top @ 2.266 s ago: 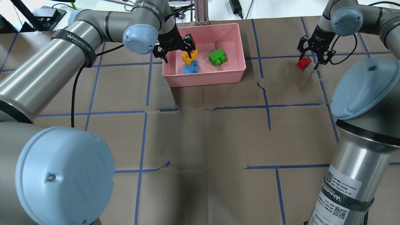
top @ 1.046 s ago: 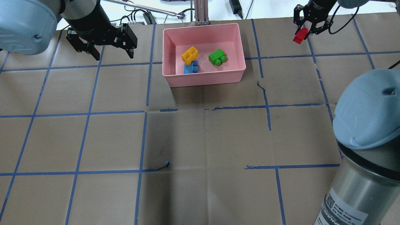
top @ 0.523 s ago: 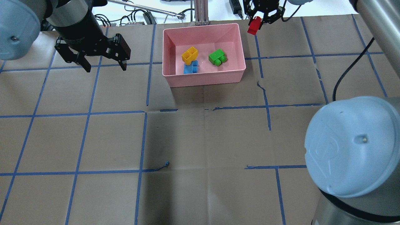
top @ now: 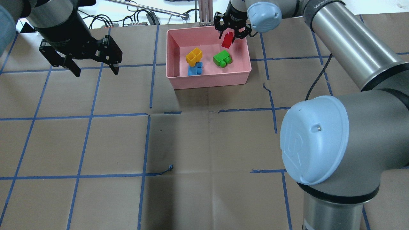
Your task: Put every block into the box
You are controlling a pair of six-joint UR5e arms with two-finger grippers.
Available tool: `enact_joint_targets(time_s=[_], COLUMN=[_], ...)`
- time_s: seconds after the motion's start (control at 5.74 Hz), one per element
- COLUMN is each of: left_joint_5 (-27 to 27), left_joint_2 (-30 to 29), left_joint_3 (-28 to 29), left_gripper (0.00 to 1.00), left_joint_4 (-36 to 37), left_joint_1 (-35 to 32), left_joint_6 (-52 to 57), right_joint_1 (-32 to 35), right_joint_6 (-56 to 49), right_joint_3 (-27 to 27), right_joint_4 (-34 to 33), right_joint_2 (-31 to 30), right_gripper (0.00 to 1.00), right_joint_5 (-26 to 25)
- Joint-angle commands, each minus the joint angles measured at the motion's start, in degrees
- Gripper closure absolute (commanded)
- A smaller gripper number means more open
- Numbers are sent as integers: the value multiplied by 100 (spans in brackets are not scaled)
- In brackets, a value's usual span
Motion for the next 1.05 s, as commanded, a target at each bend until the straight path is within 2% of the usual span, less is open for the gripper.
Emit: enact_joint_targets(time_s=[0.0, 0.35, 0.52, 0.7, 0.87], left_joint_5=[10, 11, 19, 19, -24], left_joint_2=[26, 43, 52, 52, 52], left_joint_3=[-4, -4, -4, -4, -4], left_gripper=[1, 1, 1, 1, 1], left_joint_4=[-28, -36, -37, -37, -71], left_joint_1=[3, 3, 3, 3, 21], left_joint_6=[-1, -2, -2, -2, -2], right_joint_1=[13, 13, 48, 179, 276], right_joint_6=[-11, -11, -38, -412, -772], right_joint_3=[215, 225, 233, 242, 225], right_joint_4=[-194, -134, -81, 59, 382], right_joint_2=[61, 25, -18, -132, -351], right_gripper=[0, 0, 0, 0, 0], right_joint_5=[12, 20, 282, 432, 286])
